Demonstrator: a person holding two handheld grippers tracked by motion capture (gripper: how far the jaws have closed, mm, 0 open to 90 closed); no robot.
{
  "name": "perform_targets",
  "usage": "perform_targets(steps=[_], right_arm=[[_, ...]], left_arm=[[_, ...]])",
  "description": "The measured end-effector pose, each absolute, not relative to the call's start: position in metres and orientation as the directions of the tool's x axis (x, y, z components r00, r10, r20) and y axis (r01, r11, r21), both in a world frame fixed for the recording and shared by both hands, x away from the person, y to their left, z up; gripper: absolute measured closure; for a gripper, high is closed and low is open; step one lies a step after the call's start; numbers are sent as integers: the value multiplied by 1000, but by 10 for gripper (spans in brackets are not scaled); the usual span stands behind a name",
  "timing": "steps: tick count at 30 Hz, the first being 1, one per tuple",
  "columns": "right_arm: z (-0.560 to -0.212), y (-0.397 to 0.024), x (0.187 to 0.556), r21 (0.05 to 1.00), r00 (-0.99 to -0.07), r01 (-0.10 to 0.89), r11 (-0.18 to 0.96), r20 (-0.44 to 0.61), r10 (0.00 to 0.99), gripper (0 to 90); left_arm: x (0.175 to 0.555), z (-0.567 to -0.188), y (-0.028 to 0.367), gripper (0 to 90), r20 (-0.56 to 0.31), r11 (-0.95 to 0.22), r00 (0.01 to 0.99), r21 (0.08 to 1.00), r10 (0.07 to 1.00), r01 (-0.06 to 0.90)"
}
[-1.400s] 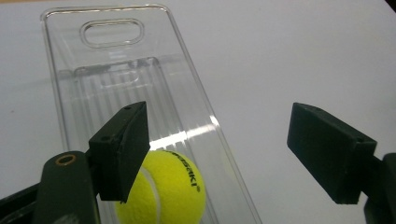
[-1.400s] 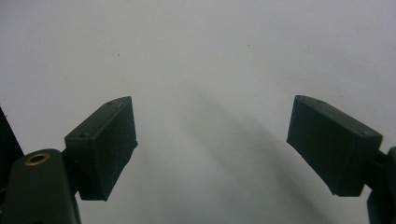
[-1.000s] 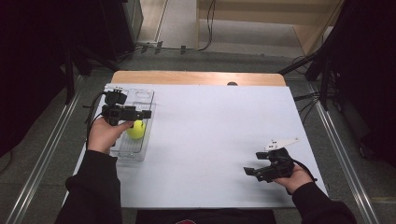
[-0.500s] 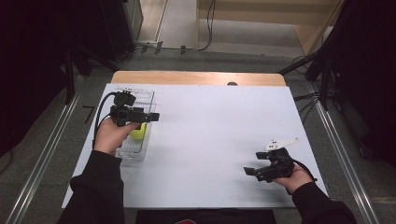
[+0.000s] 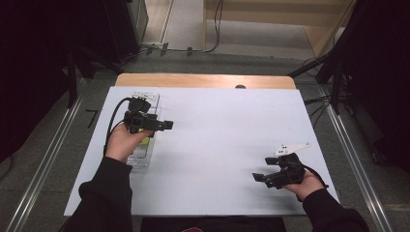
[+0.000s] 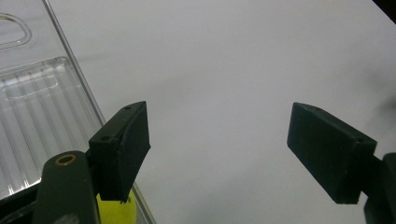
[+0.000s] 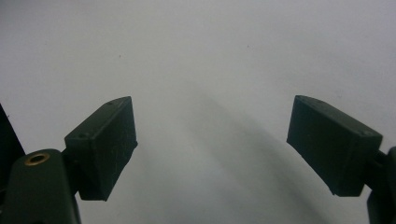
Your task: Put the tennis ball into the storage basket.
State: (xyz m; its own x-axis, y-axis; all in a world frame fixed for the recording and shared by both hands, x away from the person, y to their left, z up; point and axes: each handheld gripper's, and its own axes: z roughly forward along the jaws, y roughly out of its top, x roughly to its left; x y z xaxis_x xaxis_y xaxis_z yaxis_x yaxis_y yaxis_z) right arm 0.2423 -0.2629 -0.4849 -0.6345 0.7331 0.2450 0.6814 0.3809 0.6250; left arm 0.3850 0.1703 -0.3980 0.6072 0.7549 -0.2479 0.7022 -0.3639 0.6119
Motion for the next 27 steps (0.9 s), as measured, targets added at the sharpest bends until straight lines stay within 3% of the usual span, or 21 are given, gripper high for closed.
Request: perform_targets(steps=[27], right_arm=[[-485,-264,243,626,-629,684,374,247,737,137]], left_arm=[[374,-409,156,217,-303,-377,650,615,697,692]])
